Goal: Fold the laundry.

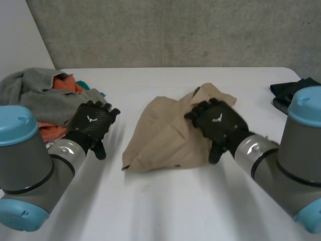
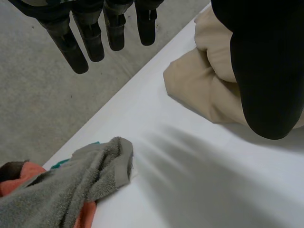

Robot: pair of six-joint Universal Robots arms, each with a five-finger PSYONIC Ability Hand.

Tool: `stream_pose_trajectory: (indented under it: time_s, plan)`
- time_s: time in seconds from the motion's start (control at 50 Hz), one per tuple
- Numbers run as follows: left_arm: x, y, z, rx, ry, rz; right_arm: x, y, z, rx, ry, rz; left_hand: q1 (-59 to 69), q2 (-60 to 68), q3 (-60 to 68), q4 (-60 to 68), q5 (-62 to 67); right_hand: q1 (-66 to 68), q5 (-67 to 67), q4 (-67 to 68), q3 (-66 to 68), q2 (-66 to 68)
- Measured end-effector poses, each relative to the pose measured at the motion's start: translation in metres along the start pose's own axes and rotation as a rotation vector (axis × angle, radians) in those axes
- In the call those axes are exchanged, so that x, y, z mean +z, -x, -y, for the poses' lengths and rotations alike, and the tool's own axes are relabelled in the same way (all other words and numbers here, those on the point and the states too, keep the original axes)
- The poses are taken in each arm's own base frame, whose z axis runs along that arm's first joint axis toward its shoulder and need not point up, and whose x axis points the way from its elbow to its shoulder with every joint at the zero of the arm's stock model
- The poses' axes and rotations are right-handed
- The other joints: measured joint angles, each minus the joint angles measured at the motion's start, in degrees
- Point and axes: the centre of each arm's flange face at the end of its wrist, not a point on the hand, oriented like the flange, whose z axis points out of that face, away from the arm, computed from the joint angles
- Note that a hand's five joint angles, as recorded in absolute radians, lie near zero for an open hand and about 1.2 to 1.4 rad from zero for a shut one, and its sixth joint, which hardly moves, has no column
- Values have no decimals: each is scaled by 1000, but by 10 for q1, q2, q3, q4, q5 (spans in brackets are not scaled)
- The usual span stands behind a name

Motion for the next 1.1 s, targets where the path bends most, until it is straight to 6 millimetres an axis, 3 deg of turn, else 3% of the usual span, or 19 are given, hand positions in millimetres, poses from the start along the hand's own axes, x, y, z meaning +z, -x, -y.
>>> stream_pose_trajectory:
  time_s: [0.18, 0.34, 0.38, 0.44, 0.58, 0.66, 0.76, 0.88, 0.92, 1.02, 1.06, 1.1]
  plan:
    - [3, 19, 13, -27, -44, 49, 18, -38, 27, 136, -33, -177, 0, 0, 0, 0, 0, 0, 0, 0, 0, 0]
    - [9, 42, 18, -72, -64, 97, 40, -37, 25, 163, 77, -196, 0, 0, 0, 0, 0, 3, 3, 3, 3, 4]
    - [10, 47, 17, -80, -64, 105, 40, -34, 26, 158, 96, -194, 0, 0, 0, 0, 0, 86, 79, 80, 77, 93]
    - [13, 54, 15, -88, -63, 114, 37, -34, 32, 125, 97, -206, 0, 0, 0, 0, 0, 198, 190, 197, 186, 203]
    - [15, 63, 14, -92, -65, 122, 19, -52, 48, -51, 107, -272, 0, 0, 0, 0, -1, 230, 227, 234, 223, 235]
    - [15, 66, 16, -90, -75, 128, 1, -61, 67, -123, 71, -294, 0, 0, 0, 0, 0, 55, 46, 60, 57, 60]
    - [15, 70, 21, -87, -92, 138, -16, -64, 89, -88, -16, -287, 0, 0, 0, 0, 0, 34, 15, 39, 30, 35]
    - [14, 78, 28, -93, -112, 162, -38, -50, 111, -23, -121, -213, 0, 0, 0, 0, 0, 36, 33, 40, 32, 37]
    - [14, 83, 31, -102, -123, 177, -45, -31, 113, -5, -142, -141, 0, 0, 0, 0, 0, 36, 34, 40, 32, 37]
    - [12, 95, 37, -127, -146, 210, -49, 17, 101, 21, -106, 7, 0, 0, 0, 0, 0, 36, 34, 40, 32, 37]
    - [10, 101, 40, -142, -158, 226, -47, 45, 86, 40, -54, 74, 0, 0, 0, 0, 0, 36, 34, 40, 32, 37]
    - [10, 103, 42, -148, -164, 232, -46, 57, 79, 52, -28, 95, 0, 0, 0, 0, 0, 35, 34, 40, 32, 37]
